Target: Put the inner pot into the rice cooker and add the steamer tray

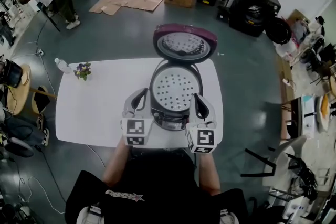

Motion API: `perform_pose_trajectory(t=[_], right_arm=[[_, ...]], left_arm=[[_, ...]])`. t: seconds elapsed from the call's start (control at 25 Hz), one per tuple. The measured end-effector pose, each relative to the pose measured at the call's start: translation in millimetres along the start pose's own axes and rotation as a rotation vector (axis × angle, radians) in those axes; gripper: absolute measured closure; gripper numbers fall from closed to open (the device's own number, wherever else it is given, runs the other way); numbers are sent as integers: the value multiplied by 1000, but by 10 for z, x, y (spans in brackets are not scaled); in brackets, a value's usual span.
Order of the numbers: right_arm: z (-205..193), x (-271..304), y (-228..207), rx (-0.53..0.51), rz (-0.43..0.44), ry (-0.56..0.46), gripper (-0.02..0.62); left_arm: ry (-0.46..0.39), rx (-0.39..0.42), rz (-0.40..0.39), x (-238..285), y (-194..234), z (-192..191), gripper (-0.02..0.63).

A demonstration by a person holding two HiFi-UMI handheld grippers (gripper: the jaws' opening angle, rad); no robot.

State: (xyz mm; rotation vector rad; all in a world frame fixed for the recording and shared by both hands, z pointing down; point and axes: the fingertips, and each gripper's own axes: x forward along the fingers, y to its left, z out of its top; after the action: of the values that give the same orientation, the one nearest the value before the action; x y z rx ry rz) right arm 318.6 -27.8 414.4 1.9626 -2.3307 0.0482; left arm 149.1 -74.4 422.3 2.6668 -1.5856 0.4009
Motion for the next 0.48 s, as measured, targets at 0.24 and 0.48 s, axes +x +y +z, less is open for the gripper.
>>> perform_pose_trajectory(t=[0.24,0.48], right_arm=[[-31,-28,84,-8,11,6,589],[-18,-27,82,-9,1,9,589]], left_arm=[[-2,3,-18,-64,-39,-34,595],[-5,15,-32,-82,-68,-24,597]])
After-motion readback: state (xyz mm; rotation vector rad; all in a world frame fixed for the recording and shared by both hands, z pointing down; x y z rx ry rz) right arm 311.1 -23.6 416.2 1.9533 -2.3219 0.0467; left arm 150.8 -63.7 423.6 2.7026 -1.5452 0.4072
